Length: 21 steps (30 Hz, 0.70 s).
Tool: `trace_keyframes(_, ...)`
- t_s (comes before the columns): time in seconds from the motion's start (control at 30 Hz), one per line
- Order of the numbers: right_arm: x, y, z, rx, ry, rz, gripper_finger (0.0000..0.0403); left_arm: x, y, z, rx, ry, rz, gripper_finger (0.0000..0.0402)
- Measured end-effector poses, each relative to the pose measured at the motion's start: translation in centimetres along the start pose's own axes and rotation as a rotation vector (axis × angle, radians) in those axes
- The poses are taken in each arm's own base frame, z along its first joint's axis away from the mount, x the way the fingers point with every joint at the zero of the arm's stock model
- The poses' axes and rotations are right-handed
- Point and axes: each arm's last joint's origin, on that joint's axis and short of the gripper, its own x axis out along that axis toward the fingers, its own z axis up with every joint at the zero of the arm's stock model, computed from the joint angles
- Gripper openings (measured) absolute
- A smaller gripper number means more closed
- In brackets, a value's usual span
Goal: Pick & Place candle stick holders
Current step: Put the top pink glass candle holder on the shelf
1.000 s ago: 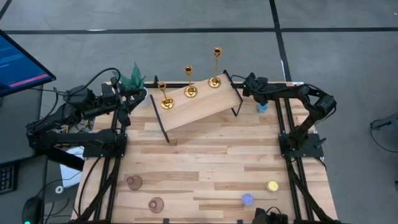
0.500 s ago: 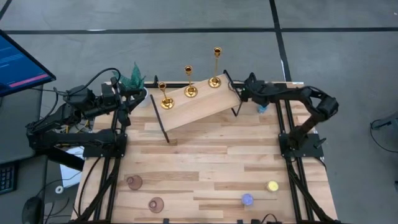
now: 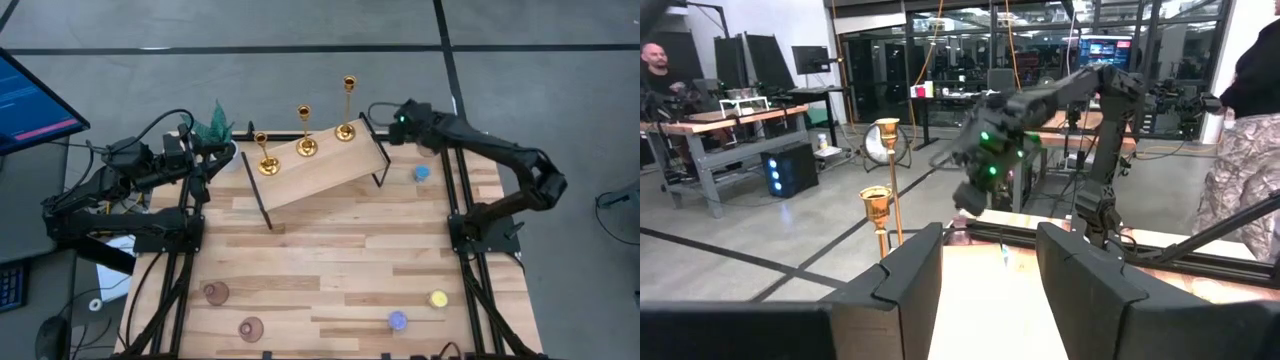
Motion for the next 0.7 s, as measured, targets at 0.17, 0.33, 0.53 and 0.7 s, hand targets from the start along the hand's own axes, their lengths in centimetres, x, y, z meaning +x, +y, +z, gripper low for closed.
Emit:
trace_keyframes(0.17, -0.2, -1.7, 2.8, 0.033, -0.001, -0.106, 0.0240, 0.0, 0.0, 0.0, 0.000, -0.001, 0.000, 0.0163)
trace_keyframes(0.33, 2.4, -3.7, 3.9, 0.173, 0.117, -0.090, 0.0305, 0.0, 0.0, 0.0, 0.000, -0.001, 0.000, 0.0163)
trace_keyframes(0.53, 6.6, -4.9, 4.1, 0.247, 0.275, -0.074, 0.0324, 0.0, 0.0, 0.0, 0.000, 0.000, 0.000, 0.0163)
trace_keyframes(0.7, 8.1, -4.2, 4.1, 0.237, 0.300, -0.078, 0.0320, 0.0, 0.0, 0.0, 0.000, 0.000, 0.000, 0.0163)
